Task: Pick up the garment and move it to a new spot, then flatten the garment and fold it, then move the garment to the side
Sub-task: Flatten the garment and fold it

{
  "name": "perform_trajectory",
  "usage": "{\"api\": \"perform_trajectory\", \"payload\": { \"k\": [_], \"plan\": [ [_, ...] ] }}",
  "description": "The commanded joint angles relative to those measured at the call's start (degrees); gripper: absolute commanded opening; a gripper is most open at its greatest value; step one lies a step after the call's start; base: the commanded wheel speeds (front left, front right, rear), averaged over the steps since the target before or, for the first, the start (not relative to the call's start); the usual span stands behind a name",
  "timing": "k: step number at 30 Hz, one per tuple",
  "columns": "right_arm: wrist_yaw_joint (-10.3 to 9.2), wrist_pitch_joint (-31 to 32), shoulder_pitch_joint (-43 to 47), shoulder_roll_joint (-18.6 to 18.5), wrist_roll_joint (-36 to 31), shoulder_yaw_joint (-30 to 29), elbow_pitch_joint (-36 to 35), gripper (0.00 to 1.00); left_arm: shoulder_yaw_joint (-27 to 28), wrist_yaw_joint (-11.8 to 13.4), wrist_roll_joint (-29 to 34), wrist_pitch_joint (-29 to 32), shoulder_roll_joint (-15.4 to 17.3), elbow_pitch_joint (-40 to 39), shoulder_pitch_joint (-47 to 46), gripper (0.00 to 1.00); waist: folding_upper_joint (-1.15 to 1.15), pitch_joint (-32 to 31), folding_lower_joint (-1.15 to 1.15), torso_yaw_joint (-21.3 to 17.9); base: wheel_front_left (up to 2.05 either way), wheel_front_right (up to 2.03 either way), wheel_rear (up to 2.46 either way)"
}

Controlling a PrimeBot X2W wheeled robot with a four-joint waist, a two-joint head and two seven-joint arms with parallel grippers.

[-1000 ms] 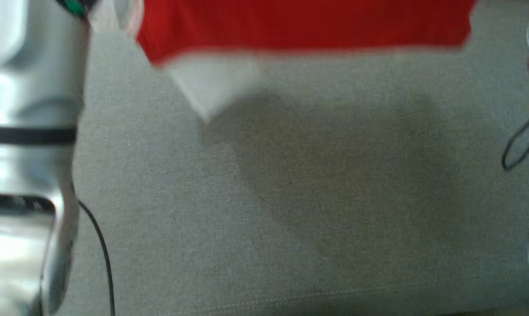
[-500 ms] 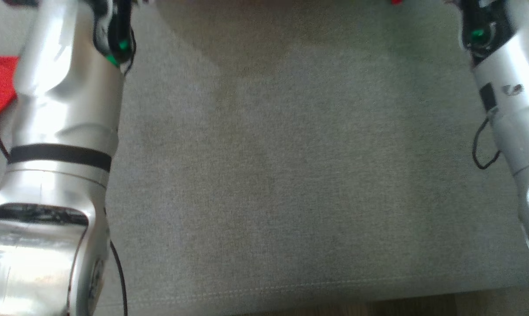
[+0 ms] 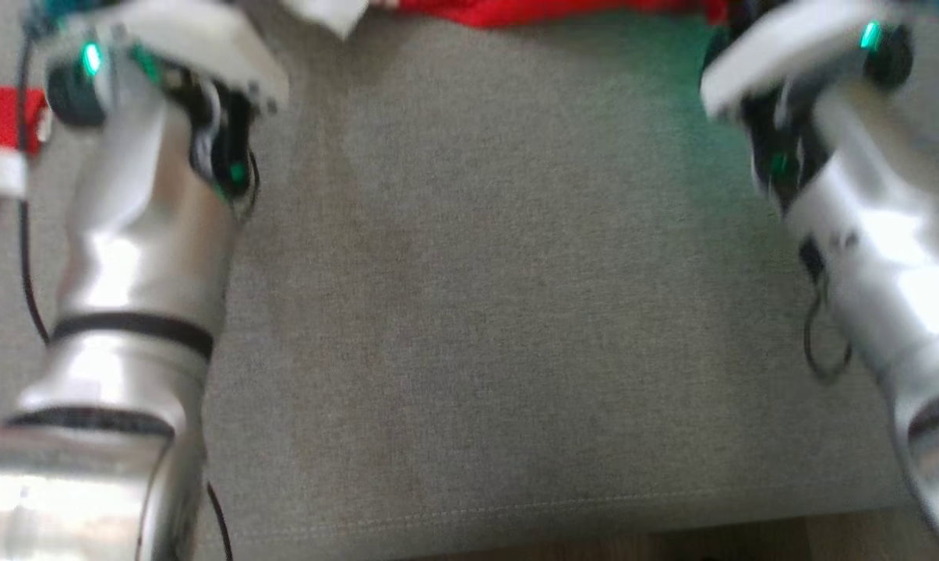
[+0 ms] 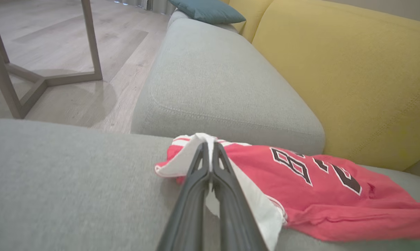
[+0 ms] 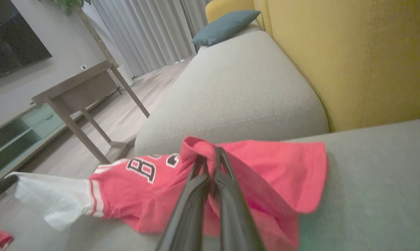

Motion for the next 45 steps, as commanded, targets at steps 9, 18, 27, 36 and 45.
{"api": "perform_trajectory", "payload": {
  "k": [9,18,27,36,45],
  "plan": [
    [0.43,0.49,22.98,-7.31,7.02,6.83,-11.80,0.00,4.05,-1.61,-0.20,-0.28,4.05,-9.53,21.71,0.00,0.00,-11.82,-0.01,-1.06,0.00,0.00,0.00],
    [0.43,2.73,38.10,-13.46,10.13,6.00,-19.19,0.00,4.52,-0.58,0.31,0.25,5.69,-23.32,41.81,0.00,0.00,-18.60,-0.01,0.03,0.00,0.00,0.00],
    [0.43,8.94,50.62,-16.59,9.79,-0.21,-25.38,0.00,4.35,6.62,0.35,12.79,6.46,-52.78,66.04,0.00,0.00,-23.10,-0.01,0.77,0.00,0.00,0.00],
    [0.43,18.69,60.01,-16.35,6.35,-11.43,-31.45,0.00,3.79,12.05,0.83,24.60,7.27,-75.60,80.07,0.00,0.00,-23.97,-0.01,1.02,0.00,0.00,0.00],
    [0.43,33.56,61.79,-11.54,5.06,-23.60,-39.06,0.00,3.34,10.66,0.57,30.04,10.06,-76.63,72.85,0.00,0.00,-20.17,-0.01,-0.09,0.00,0.00,0.00]
  ]
}}
